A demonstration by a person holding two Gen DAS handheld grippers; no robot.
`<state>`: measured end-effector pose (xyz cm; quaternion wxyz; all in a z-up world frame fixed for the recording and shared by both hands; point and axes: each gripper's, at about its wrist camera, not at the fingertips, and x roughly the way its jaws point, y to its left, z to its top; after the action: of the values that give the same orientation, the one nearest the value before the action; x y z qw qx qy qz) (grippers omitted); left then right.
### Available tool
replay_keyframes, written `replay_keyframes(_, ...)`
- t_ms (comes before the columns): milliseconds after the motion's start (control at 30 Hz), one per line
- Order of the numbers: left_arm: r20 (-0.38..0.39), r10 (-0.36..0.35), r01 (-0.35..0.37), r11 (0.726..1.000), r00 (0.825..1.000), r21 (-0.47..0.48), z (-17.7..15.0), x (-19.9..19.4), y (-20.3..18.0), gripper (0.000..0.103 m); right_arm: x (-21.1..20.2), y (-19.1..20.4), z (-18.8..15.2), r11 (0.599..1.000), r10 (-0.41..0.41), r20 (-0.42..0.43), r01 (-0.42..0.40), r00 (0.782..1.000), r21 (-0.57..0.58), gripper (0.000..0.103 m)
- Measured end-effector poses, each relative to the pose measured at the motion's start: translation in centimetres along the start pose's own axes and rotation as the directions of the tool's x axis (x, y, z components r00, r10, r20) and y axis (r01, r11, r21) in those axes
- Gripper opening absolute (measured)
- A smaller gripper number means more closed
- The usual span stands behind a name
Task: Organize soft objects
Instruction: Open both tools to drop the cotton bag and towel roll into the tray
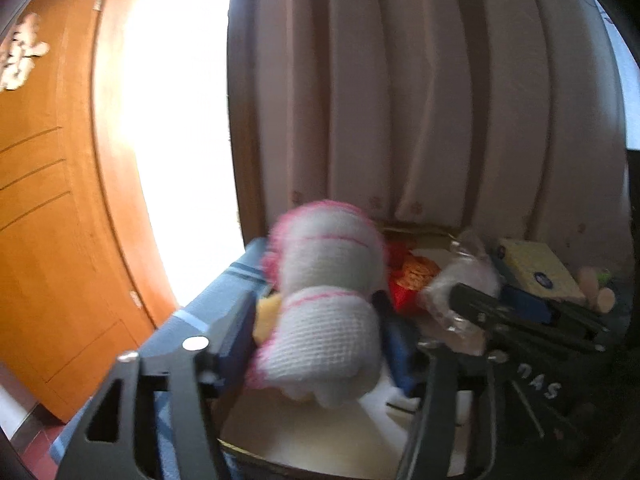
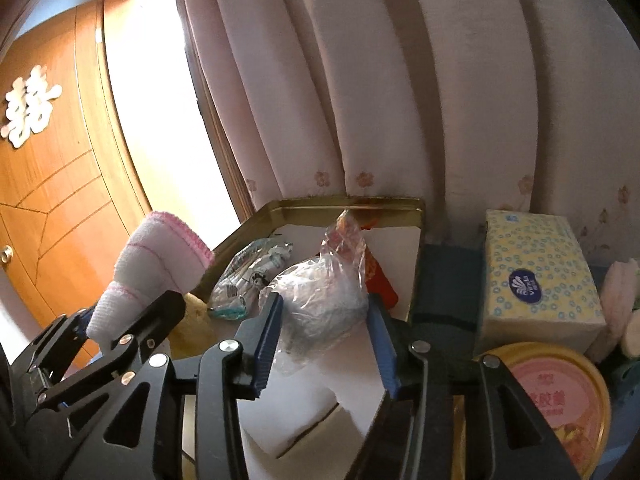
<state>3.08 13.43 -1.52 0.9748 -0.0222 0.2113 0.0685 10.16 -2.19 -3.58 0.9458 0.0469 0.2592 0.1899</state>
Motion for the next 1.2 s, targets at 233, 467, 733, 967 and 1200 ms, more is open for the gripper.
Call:
replay_keyframes(233, 0.057, 0.041, -0.037, 0.997, 0.998, -0.073, -0.1, -0.4, 1.7, 0.092, -1.1, -0.6, 0.1, 0.995, 0.085, 0.027, -0.087, 0.996, 0.052, 0.051)
replay_keyframes(467, 0.112, 0.062, -0.056, 0.997, 0.992, -0.059, -0.1, -1.1, 1.5, 0.103, -2.4, -2.5, 0.1, 0.964, 0.196, 0.085, -0.208, 0.977, 0.165, 0.069)
replay_keyframes(733, 0.14, 0.113, -0.097, 0.988, 0.984, -0.116, -0.3, -2.0, 1.6, 0.103, -8.5, -0.7, -1.0, 0.988, -0.152, 0.352, 0.149, 0.924, 0.037, 0.082)
replay_keyframes(967, 0.136, 0.162, -0.148, 0.983, 0.977, -0.106, -0.4, -1.9, 0.9, 0.101, -8.9, 2.7, -2.4, 0.934, -0.264, 0.434, 0.341, 0.861, -0.109, 0.085)
replay_keyframes(1200, 0.132, 0.145, -0.136, 0.988, 0.981, -0.075, -0.5, -2.6, -0.2, 0.102, -9.9, 1.6, -2.5, 0.934, -0.291, 0.432, 0.352, 0.854, -0.066, 0.085)
